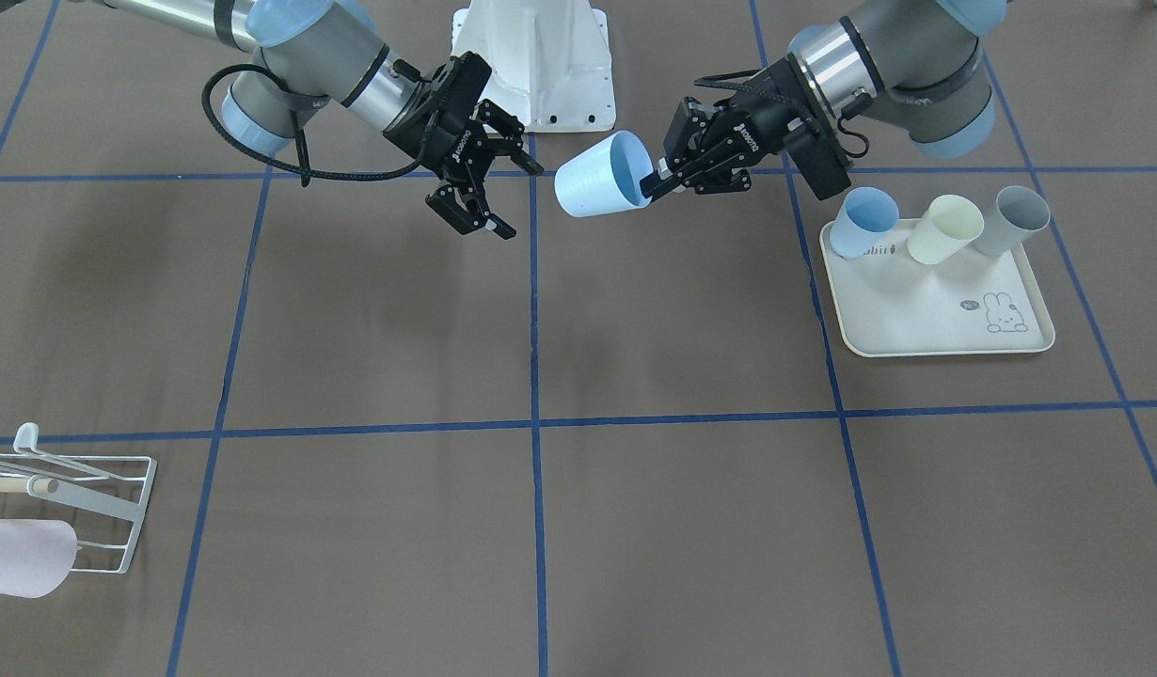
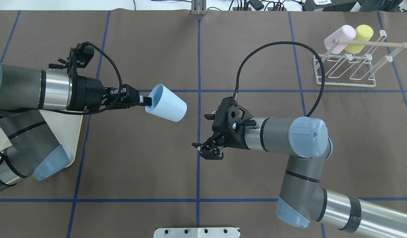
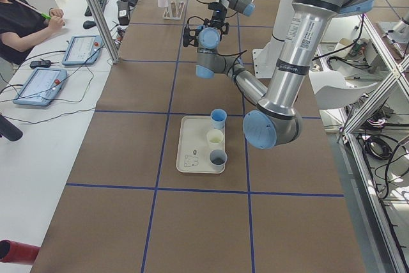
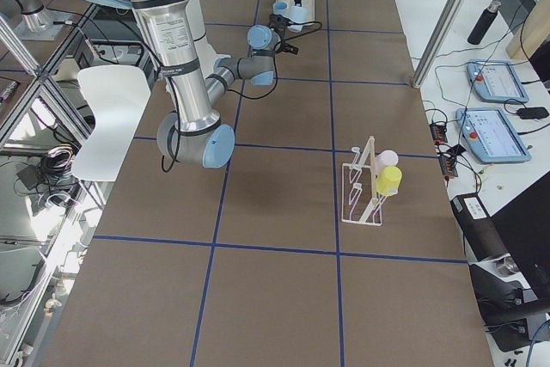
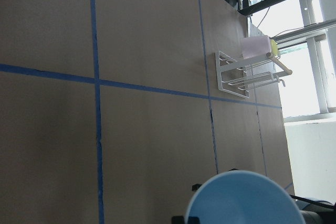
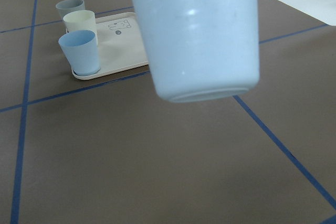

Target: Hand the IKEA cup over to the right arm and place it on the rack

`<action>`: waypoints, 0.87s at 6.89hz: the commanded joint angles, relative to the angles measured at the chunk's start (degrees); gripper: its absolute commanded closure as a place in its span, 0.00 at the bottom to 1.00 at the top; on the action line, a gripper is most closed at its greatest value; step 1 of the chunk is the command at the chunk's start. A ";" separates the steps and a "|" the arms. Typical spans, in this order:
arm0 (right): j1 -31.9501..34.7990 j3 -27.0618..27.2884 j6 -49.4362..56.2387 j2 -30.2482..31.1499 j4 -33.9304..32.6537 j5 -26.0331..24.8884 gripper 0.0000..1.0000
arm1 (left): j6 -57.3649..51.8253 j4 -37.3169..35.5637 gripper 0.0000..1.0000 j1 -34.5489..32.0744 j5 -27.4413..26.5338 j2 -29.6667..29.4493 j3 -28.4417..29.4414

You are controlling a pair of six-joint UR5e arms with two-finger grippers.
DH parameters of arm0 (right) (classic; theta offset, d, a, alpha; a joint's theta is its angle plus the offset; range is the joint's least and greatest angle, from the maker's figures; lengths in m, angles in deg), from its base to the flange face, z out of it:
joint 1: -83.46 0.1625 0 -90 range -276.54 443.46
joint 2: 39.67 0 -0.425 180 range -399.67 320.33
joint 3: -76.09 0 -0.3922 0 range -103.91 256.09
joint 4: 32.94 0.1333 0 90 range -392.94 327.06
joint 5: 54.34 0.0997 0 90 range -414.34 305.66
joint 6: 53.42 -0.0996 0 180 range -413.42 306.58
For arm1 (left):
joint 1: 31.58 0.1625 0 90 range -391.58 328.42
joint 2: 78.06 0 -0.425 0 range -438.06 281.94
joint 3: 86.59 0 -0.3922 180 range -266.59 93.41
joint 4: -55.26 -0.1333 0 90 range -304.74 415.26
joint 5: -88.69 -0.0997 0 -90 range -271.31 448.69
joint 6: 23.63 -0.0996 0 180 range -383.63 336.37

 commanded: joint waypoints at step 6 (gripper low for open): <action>-0.24 0.29 0.00 -0.84 0.03 -0.06 0.01 | 0.09 -0.11 1.00 6.82 -2.05 -0.52 0.45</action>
